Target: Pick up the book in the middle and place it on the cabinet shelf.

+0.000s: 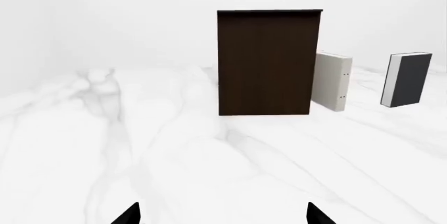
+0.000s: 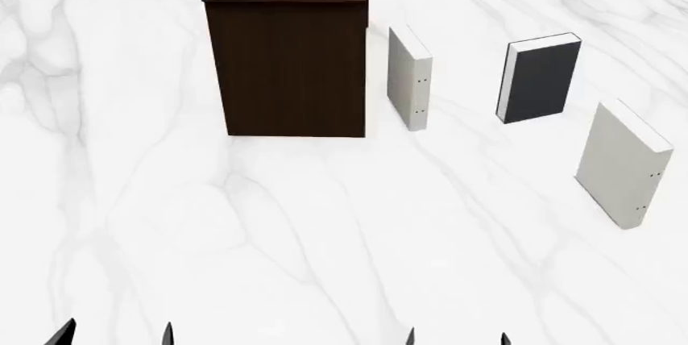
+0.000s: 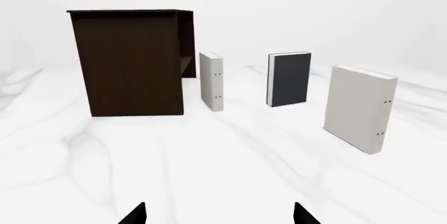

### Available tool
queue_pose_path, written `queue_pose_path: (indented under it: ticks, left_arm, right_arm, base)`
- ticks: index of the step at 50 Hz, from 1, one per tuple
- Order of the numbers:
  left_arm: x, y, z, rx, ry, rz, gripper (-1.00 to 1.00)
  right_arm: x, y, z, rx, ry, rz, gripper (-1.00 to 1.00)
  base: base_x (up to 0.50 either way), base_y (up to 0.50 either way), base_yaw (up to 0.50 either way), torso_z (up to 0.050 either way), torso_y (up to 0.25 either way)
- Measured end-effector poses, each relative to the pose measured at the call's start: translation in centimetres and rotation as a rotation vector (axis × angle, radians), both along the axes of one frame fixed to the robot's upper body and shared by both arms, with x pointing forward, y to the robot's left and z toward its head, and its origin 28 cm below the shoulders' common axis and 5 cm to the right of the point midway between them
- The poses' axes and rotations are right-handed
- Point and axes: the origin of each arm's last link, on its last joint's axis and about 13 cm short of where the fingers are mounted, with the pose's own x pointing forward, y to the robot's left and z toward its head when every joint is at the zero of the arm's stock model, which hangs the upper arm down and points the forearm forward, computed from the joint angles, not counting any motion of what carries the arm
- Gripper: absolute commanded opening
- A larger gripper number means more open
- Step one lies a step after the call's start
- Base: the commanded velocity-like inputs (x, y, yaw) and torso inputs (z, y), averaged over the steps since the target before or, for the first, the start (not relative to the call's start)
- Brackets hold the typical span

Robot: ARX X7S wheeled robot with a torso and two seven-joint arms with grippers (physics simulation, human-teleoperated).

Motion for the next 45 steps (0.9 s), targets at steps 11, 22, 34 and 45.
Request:
queue_pose_path:
  ticks: [11,22,34,45]
  left_arm:
    - [-0.4,0.2,1.5,-0.027,-0.073,0.014,1.00]
    - [-0.9,0.0,5.5,-0.042,-0.208,0.011,1.00]
    - [-2.1,-0.2,10.0,-0.033,-0.343,0.003,1.00]
    - [-3.2,-0.3,12.9,-0.030,-0.433,-0.007,1.00]
  right_arm:
    - [-0.2,-0.2,1.3,0.005,-0.064,-0.037,1.00]
    - [-0.4,0.1,4.7,0.008,-0.165,-0.022,1.00]
    - [-1.2,0.6,8.7,0.001,-0.275,0.008,1.00]
    - [-2.1,0.7,11.4,-0.015,-0.353,0.024,1.00]
  base:
    - [0.00,0.00,0.00,0.000,0.000]
    - [0.00,0.00,0.00,0.000,0.000]
    - [0.00,0.00,0.00,0.000,0.000]
    - [0.00,0.00,0.00,0.000,0.000]
